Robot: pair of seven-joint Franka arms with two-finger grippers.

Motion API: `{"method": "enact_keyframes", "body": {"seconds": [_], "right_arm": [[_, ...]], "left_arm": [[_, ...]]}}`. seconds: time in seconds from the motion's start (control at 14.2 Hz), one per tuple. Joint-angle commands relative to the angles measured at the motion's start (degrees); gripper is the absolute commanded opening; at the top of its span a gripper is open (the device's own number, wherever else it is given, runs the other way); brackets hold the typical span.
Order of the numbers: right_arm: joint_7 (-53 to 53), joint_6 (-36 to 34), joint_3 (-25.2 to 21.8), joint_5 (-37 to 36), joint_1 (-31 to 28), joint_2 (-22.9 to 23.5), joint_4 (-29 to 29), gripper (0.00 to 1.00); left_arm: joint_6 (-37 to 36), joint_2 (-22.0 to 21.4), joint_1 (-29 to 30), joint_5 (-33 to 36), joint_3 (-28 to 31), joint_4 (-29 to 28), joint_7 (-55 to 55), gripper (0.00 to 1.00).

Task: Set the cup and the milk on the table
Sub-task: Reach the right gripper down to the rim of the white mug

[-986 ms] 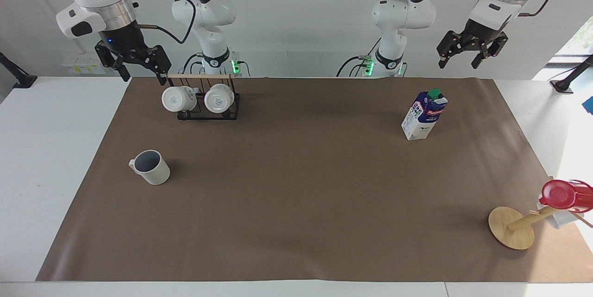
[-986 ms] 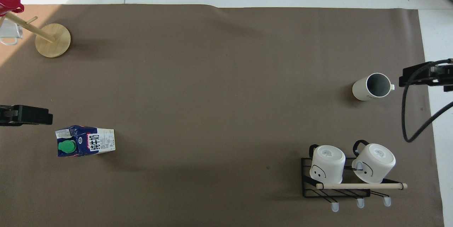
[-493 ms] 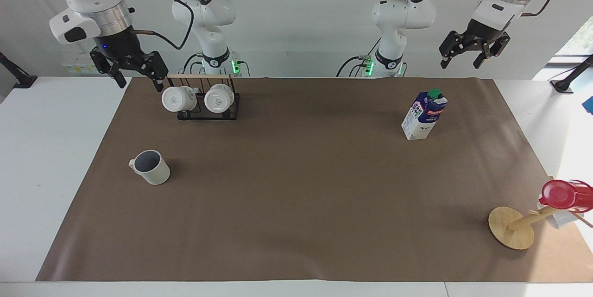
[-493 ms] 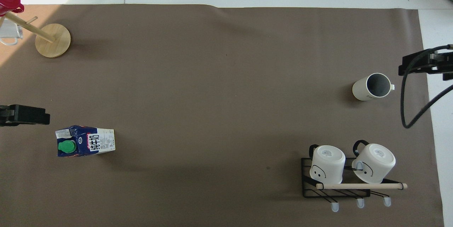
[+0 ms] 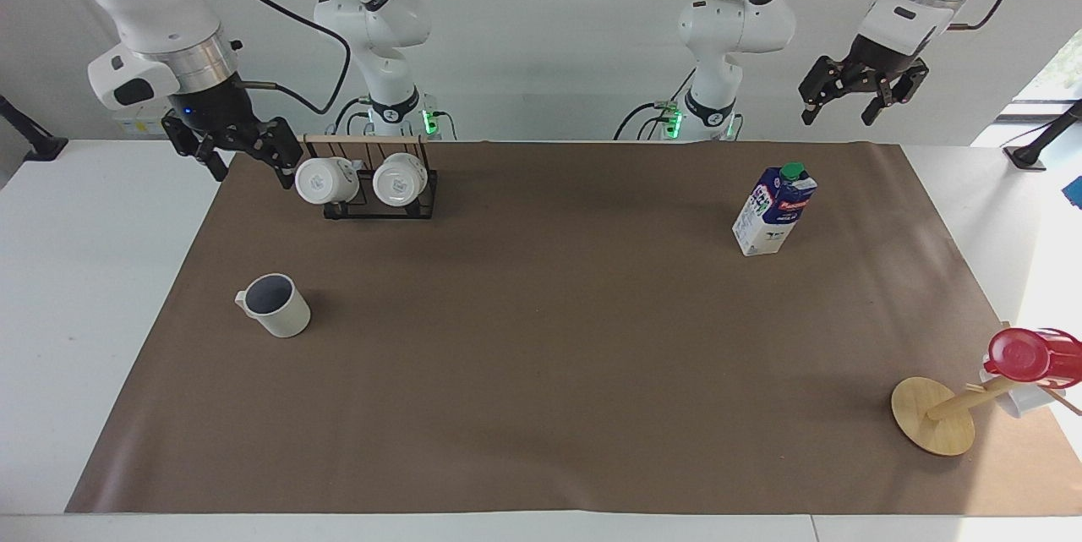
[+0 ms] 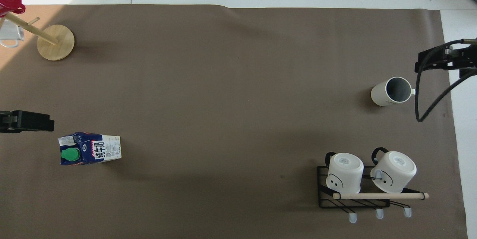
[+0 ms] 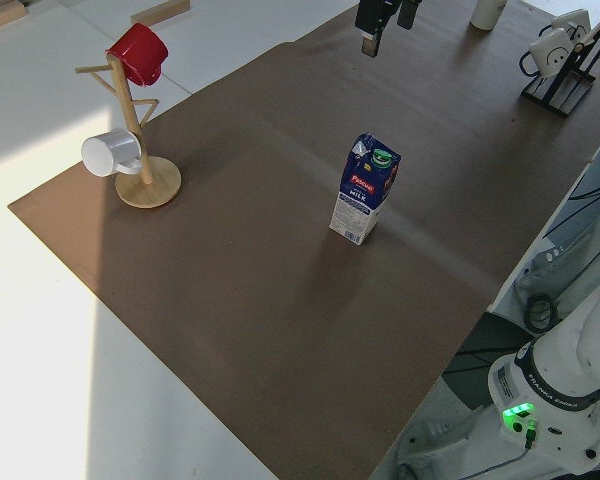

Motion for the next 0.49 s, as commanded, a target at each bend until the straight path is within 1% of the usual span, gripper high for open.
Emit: {"method": "enact_keyframes", "body": {"seconds": [0.0, 0.14, 0.21, 0.28, 0.42], "right_arm": [[-2.1, 1.74, 0.07, -0.21, -1.01, 2.58, 0.96, 1.0], [-2.18, 3.58, 0.07, -0.12, -2.06, 3.64, 0.79, 1.0], [-2.19, 5.42, 0.07, 0.05, -1.89, 3.64, -0.43, 1.0], [-2.36, 6.22, -0.01, -0.03, -1.89, 3.21, -3.14, 1.0], [-4.64, 8.42, -0.01, 0.06, -2.51, 2.94, -5.88, 1.0]], "left_arm": [[0.14, -0.33, 0.0, -0.66, -0.04, 0.02, 0.62, 1.0], [0.14, -0.42, 0.0, -0.66, -0.04, -0.15, 1.06, 1.0], [0.14, -0.42, 0.0, -0.66, -0.21, -0.15, 0.97, 1.0], [0.14, -0.51, -0.09, -0.66, -0.3, -0.41, 0.88, 1.0], [0.23, -0.86, 0.0, -0.66, -0.3, -0.77, 0.79, 1.0]]}}
